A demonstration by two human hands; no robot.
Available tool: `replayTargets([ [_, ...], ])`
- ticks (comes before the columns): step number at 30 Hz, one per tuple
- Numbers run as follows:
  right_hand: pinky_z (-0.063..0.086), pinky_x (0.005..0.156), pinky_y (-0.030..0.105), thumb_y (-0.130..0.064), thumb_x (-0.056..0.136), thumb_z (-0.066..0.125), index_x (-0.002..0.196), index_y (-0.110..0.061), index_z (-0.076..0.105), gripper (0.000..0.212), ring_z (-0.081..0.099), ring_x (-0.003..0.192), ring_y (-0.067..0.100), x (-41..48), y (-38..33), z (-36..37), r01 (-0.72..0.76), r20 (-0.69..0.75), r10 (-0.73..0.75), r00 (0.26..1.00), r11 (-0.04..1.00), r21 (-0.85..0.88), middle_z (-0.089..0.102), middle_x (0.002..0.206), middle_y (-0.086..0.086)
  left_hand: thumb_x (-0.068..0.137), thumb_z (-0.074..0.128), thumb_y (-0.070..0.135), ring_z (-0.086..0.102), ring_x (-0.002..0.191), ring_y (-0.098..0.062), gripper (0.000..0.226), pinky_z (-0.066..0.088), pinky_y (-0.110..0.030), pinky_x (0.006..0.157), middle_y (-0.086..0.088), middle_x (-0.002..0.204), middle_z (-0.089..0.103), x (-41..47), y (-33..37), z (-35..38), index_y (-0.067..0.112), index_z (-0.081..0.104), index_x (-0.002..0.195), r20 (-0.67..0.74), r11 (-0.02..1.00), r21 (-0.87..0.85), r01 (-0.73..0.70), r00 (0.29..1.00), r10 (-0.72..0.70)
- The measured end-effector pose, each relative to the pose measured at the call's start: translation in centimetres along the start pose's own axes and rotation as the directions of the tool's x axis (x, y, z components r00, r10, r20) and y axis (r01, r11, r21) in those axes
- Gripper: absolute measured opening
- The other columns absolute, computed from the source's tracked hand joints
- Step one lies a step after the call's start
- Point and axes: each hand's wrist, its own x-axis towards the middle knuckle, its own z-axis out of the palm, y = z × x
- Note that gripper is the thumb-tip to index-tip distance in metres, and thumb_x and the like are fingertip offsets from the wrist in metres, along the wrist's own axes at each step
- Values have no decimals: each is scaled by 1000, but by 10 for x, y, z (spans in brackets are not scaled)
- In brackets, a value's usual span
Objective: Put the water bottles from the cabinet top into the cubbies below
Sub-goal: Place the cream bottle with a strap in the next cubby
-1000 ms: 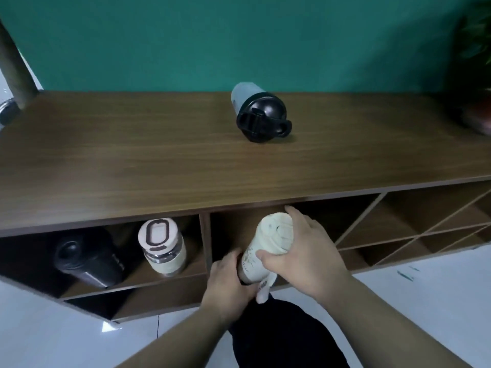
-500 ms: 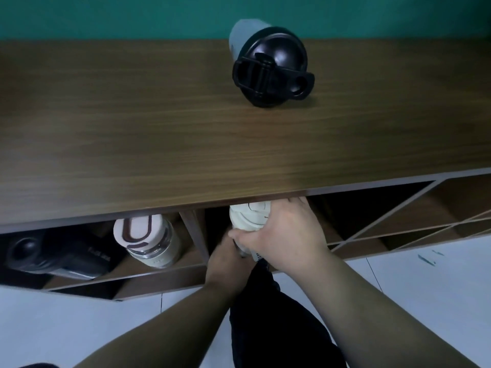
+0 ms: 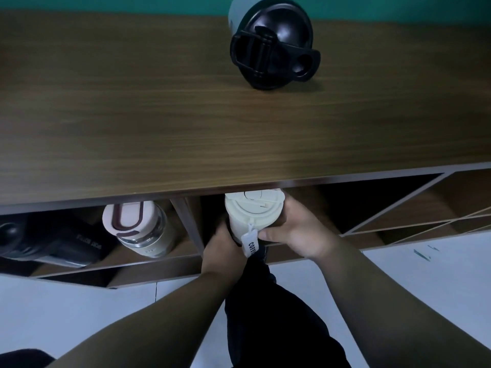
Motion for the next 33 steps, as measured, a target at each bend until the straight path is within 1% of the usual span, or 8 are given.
replayTargets([
  [6, 50, 104, 45, -26, 49, 93, 124, -39, 57, 83, 64, 117, 9, 4, 9, 11, -50, -105, 45, 993, 998, -45, 71, 122, -12, 79, 67, 55, 70, 110, -25, 70, 53, -31, 93, 0, 109, 69, 5, -7, -1, 17, 54, 136, 66, 994, 48, -98, 993, 94],
  [9, 52, 99, 32, -28, 52, 91, 122, -43, 55, 81, 63, 113, -1, -2, 5, 20, -14, -190, -12, 982, 991, -133, 69, 118, -19, 75, 69, 53, 70, 105, -18, 61, 57, -43, 100, 7, 110, 71, 12, -13, 2, 24, 60, 128, 39, 994, -75, -76, 996, 79],
  [14, 50, 83, 15, 0, 66, 84, 99, -33, 70, 49, 69, 98, -3, 0, -2, 27, 101, -175, -125, 977, 985, -140, 75, 99, -19, 74, 60, 53, 65, 115, -38, 70, 52, -47, 104, -17, 111, 68, 13, -4, 6, 6, 62, 127, -27, 984, -155, -84, 996, 80],
  [18, 50, 80, 11, -19, 58, 93, 104, -38, 61, 59, 66, 99, -10, -1, 2, 36, 26, -276, -54, 960, 994, -105, 72, 102, -28, 98, 60, 30, 59, 98, -14, 31, 44, -25, 89, 7, 103, 59, 7, 2, -3, 17, 63, 126, 63, 991, 45, -124, 991, 121],
  [23, 44, 74, 4, -30, 50, 96, 100, -37, 48, 70, 60, 96, -11, 1, -3, 49, -97, -438, 28, 899, 986, -136, 64, 98, -28, 100, 58, 27, 64, 94, -22, 23, 43, -26, 82, 8, 83, 56, 11, -3, 5, 11, 63, 115, 15, 999, 32, -42, 999, 41],
  [27, 42, 89, 20, -46, 50, 93, 121, -20, 42, 91, 56, 117, 13, 4, -2, 63, -217, -533, 67, 843, 951, -223, 55, 120, -7, 103, 53, 17, 65, 111, -31, 7, 42, -28, 86, -9, 103, 68, 13, -2, 7, 16, 60, 104, 15, 995, 90, -37, 999, 35],
  [30, 44, 98, 26, -47, 52, 93, 132, -18, 40, 100, 54, 125, 15, 4, -3, 67, -219, -565, 67, 822, 953, -207, 54, 132, -4, 104, 50, 17, 65, 114, -31, 18, 39, -27, 83, -13, 116, 70, 16, -4, 10, 11, 64, 114, 3, 980, 197, -41, 999, 41],
  [33, 48, 99, 33, -47, 53, 93, 128, -18, 42, 95, 54, 125, 16, 3, -3, 69, -223, -578, 60, 814, 951, -215, 53, 127, -5, 104, 48, 18, 65, 112, -32, 10, 35, -26, 79, -13, 116, 71, 18, -7, 10, 16, 56, 100, 49, 957, 283, -67, 997, 56],
])
